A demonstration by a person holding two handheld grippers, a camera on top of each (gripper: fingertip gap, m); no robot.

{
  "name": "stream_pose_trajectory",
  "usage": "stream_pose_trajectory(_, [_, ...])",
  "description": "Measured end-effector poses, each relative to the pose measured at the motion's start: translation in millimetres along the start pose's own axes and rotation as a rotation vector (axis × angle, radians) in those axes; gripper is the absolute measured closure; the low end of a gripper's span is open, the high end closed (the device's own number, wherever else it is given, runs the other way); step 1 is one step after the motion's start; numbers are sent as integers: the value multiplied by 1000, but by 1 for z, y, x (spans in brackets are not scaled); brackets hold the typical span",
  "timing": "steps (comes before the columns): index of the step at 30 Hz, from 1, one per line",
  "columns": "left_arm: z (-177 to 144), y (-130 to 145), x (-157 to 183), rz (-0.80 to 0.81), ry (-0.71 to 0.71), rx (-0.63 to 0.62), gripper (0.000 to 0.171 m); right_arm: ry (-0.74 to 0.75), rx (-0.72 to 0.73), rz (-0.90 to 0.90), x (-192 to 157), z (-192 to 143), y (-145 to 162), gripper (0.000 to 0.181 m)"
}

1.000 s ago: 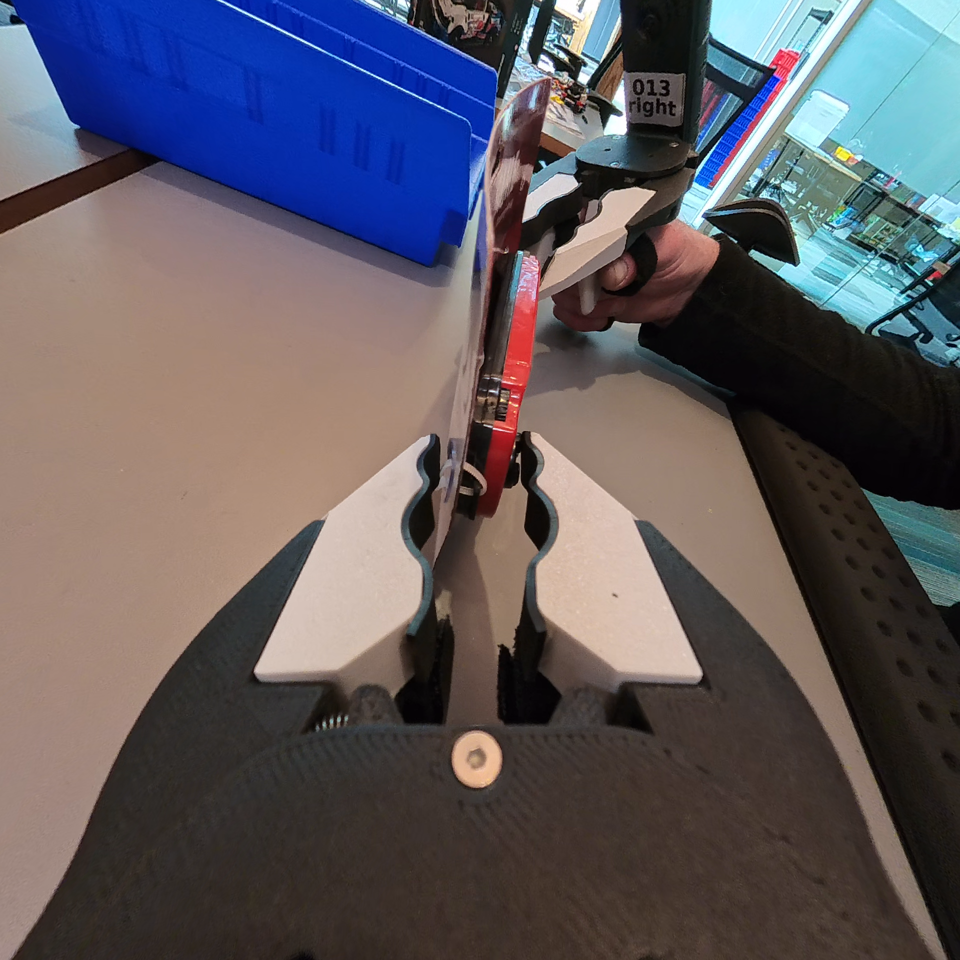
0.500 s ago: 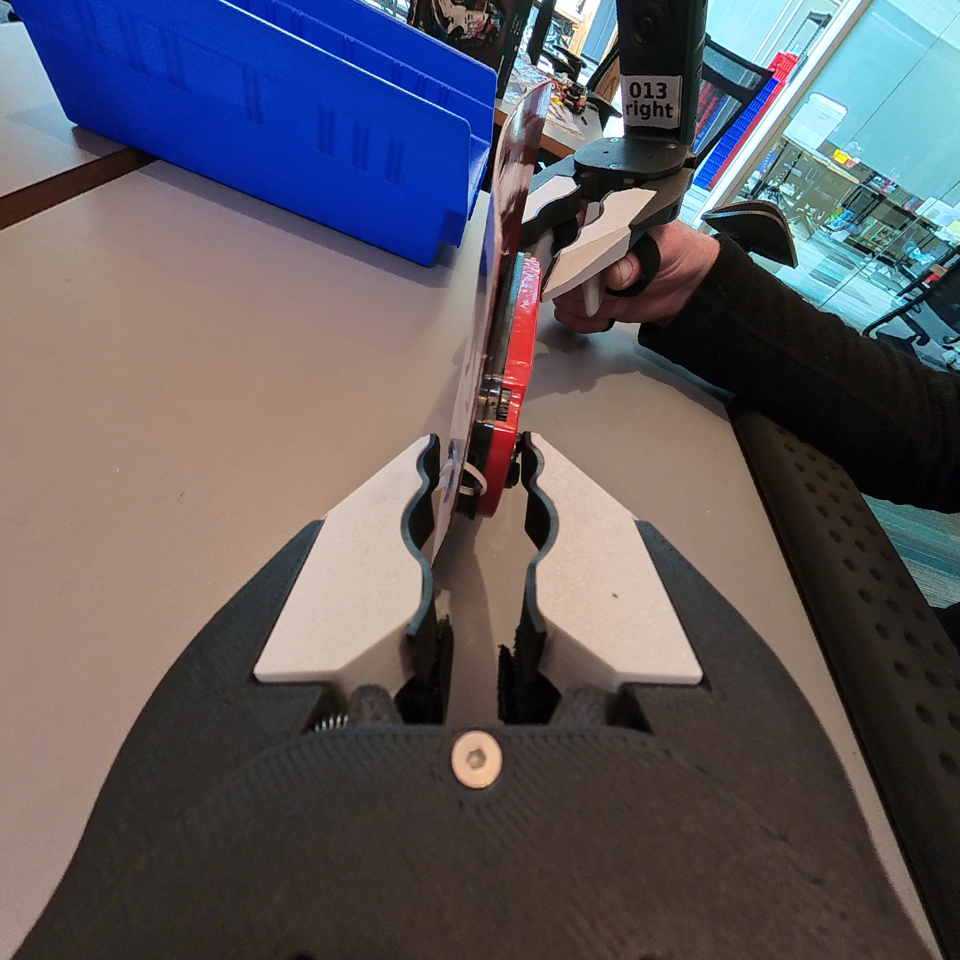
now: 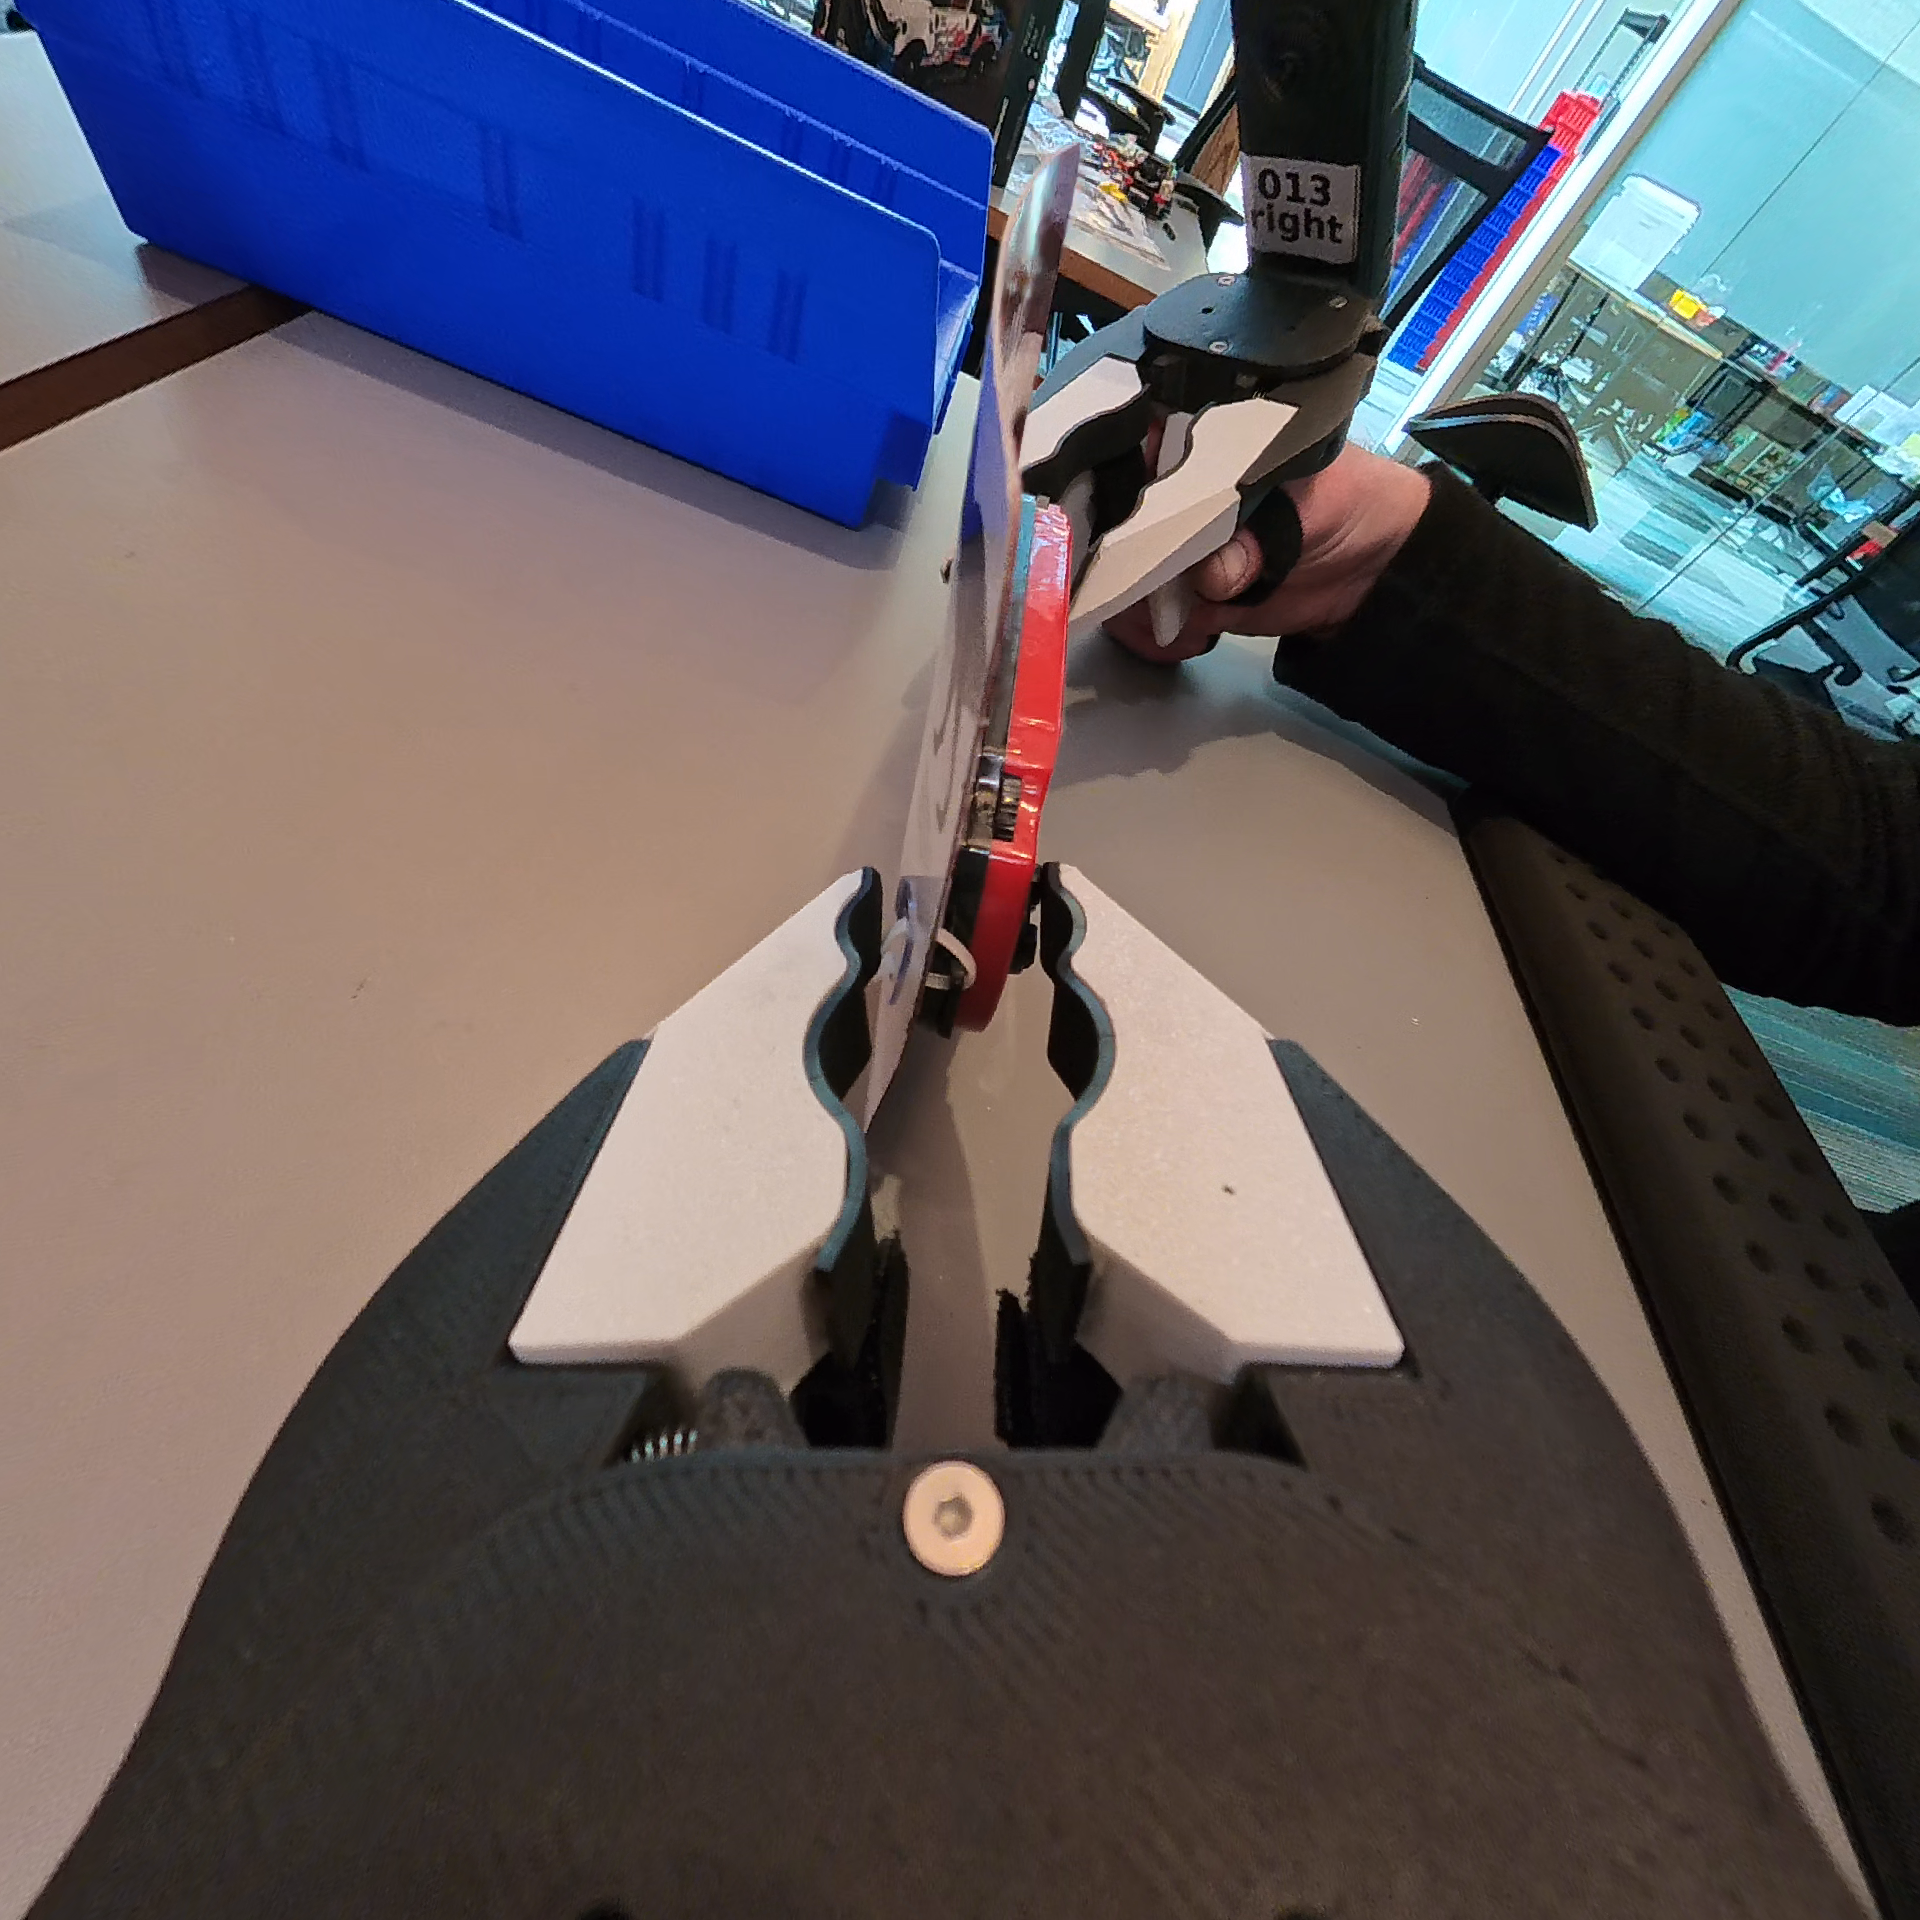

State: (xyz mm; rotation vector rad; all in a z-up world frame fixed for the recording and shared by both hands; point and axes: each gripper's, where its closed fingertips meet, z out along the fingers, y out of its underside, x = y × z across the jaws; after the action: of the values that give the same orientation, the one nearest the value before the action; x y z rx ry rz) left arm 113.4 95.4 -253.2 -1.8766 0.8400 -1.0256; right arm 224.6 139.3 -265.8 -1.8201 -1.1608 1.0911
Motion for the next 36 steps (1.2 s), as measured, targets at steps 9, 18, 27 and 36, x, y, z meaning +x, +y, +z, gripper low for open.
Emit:
stream_pose_trajectory(9, [-2,0,0,-17,9,9,144,-45,41,12,-5,-2,-7,159])
stream_pose_trajectory(18, [-3,0,-1,-26,12,2,144,-45,10,-1,-8,-1,-5,160])
stream_pose_trajectory(27, [-3,1,1,-40,19,-2,143,-45,18,18,-8,-2,-6,148])
stream_pose_trajectory(36, [-3,1,1,-44,18,-7,144,-43,7,22,-7,-1,-4,149])
